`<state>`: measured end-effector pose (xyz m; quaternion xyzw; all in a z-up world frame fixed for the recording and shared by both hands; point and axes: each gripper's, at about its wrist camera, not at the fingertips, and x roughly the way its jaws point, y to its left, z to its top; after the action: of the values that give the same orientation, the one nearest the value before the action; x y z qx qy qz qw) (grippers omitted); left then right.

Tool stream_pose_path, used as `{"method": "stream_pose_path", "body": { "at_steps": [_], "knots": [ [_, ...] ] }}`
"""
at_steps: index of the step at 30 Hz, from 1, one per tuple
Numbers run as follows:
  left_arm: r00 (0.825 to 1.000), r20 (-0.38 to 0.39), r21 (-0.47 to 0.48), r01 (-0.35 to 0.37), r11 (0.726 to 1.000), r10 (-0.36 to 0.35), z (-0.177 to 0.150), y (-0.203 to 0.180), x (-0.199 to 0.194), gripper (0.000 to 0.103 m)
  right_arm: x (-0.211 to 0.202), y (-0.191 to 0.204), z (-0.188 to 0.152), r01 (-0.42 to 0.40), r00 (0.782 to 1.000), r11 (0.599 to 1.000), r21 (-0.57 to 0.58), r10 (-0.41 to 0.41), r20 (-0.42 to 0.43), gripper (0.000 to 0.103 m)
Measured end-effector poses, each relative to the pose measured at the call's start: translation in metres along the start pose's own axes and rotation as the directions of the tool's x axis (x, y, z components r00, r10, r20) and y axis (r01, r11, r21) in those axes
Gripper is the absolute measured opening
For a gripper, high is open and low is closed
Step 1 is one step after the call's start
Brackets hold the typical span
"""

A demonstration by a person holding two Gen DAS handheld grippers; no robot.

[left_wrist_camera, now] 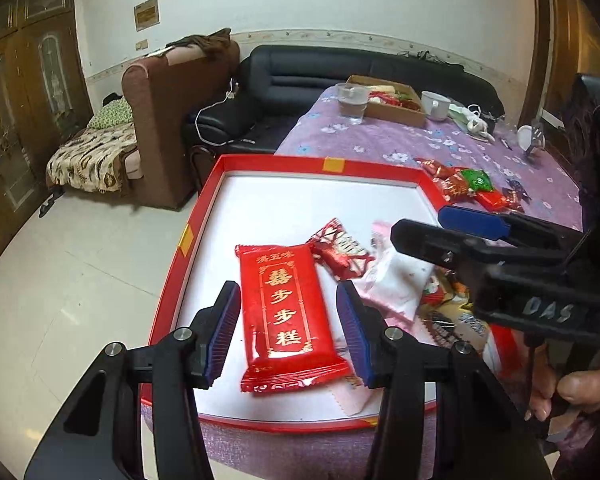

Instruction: Organize snacks

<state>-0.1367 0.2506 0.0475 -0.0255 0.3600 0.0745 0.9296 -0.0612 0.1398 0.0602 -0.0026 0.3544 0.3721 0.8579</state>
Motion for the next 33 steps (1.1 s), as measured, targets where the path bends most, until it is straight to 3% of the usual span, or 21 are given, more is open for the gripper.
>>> {"method": "stream_pose_path", "body": {
  "at_steps": [5, 8, 17, 26, 33],
  "knots": [
    [0.999, 0.048, 0.004, -0.013, 1.000, 0.013, 0.004, -0.009, -0.014, 0.074, -0.010, 0.005, -0.003, 0.165, 0.986, 0.983, -0.076, -0.165, 0.010, 0.072],
    [0.998, 0.068, 0.013, -0.014, 1.000, 0.013, 0.006, -0.015, -0.021, 0.077, -0.021, 0.007, -0.005, 0.247, 0.969, 0.962, -0.112, -0.245, 0.037, 0.072],
    [0.999, 0.040, 0.050, -0.005, 0.999, 0.003, 0.003, -0.031, -0.019, 0.077, -0.049, 0.003, -0.009, 0.381, 0.924, 0.914, -0.141, -0.372, 0.086, 0.074],
    [1.000, 0.017, 0.093, 0.003, 0.996, -0.005, 0.002, -0.049, -0.017, 0.077, -0.060, -0.001, -0.011, 0.417, 0.908, 0.895, -0.155, -0.404, 0.112, 0.077],
    [1.000, -0.006, 0.111, -0.001, 0.994, 0.002, 0.002, -0.059, -0.010, 0.077, -0.062, -0.010, -0.012, 0.415, 0.909, 0.899, -0.142, -0.403, 0.108, 0.077]
  ]
}}
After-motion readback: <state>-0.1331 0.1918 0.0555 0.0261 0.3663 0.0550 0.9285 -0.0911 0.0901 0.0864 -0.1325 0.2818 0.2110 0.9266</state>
